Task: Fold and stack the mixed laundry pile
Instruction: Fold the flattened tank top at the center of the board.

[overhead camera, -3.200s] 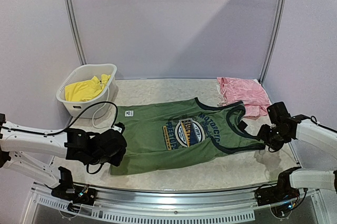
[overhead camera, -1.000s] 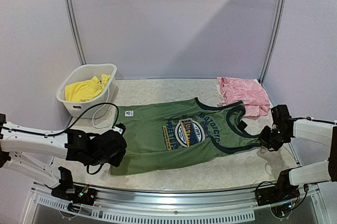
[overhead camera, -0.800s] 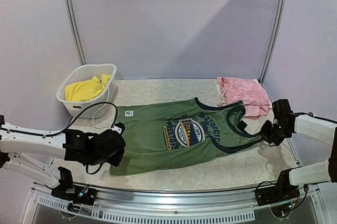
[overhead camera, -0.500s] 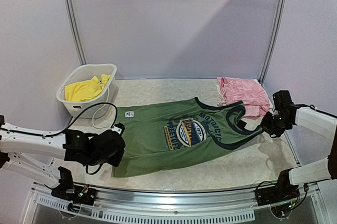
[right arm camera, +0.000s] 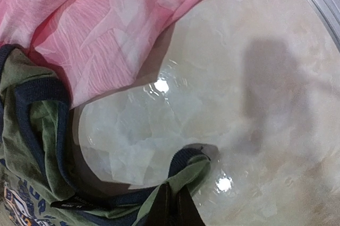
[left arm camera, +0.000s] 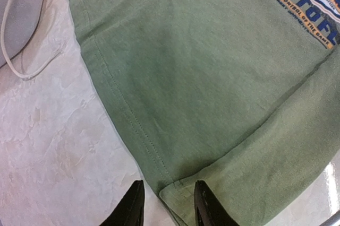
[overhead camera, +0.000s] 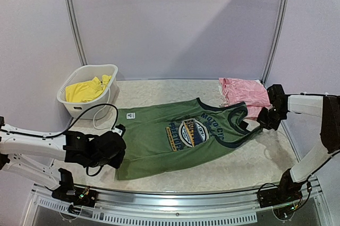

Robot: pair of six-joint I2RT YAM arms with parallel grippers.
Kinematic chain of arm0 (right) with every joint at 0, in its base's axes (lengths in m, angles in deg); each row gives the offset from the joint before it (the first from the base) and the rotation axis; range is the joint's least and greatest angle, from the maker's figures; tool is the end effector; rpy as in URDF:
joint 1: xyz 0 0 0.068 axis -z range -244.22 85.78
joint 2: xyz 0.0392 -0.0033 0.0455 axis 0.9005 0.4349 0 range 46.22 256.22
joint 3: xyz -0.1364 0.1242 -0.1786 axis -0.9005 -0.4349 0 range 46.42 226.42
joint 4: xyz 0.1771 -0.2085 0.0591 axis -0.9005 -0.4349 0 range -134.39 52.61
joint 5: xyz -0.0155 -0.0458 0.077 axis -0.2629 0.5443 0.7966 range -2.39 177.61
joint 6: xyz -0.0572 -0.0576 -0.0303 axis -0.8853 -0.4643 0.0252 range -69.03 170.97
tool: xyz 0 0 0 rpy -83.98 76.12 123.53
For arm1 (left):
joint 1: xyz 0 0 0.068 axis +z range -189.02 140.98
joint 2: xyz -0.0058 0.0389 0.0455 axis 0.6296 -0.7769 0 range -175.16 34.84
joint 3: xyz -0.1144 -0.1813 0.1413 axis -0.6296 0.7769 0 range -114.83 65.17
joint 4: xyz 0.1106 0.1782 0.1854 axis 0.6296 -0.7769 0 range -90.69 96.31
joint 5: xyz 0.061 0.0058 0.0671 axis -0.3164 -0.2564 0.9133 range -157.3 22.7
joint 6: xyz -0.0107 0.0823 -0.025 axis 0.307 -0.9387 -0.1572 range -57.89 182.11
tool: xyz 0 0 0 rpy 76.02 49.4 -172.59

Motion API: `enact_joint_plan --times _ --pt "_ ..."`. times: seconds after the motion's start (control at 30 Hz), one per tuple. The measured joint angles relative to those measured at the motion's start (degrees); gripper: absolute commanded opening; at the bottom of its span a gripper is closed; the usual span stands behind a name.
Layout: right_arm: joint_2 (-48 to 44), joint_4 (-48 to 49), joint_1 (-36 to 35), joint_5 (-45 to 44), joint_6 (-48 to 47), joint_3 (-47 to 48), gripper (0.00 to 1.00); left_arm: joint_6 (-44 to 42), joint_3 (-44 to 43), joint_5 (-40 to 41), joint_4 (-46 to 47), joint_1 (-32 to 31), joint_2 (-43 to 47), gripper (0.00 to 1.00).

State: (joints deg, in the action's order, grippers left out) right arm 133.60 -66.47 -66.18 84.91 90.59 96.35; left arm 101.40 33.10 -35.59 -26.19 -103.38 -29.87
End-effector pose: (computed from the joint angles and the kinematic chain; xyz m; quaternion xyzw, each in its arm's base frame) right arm 0.3152 0.0071 0.1093 0.3204 0.9249 0.0506 0.1984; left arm 0.1349 -0.1881 0.1187 0.1464 0.9298 0.0021 0.3378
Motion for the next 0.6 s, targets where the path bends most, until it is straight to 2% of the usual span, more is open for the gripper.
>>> enact_joint_plan --times 0.1,0.13,0.2,0.3,0.4,0.6 --pt "3.8 0.1 0.0 0.3 -0.7 2.5 0.38 0.4 0.0 -1.0 -0.8 0.0 0.4 0.38" --pt "5.1 0.2 0.0 0.5 -1.2 3.5 0.5 0.7 0.0 -1.4 -1.4 0.0 0.5 0.4" --pt "6.5 0.0 0.0 0.8 -1.6 5.1 0.59 1.1 -0.2 -2.1 -2.4 0.0 0.6 0.45" --pt "7.2 -0.7 0.0 0.9 -2.8 8.1 0.63 2.4 -0.5 -4.7 -4.5 -0.3 1.4 0.54" --pt "7.0 -1.0 0.0 1.3 -3.9 10.8 0.68 3.3 -0.6 -7.2 -6.5 -1.0 2.7 0.56" --pt "1.3 -2.6 0.0 2.1 -6.1 11.3 0.72 6.1 -0.6 -12.3 -9.8 -4.1 5.4 0.57"
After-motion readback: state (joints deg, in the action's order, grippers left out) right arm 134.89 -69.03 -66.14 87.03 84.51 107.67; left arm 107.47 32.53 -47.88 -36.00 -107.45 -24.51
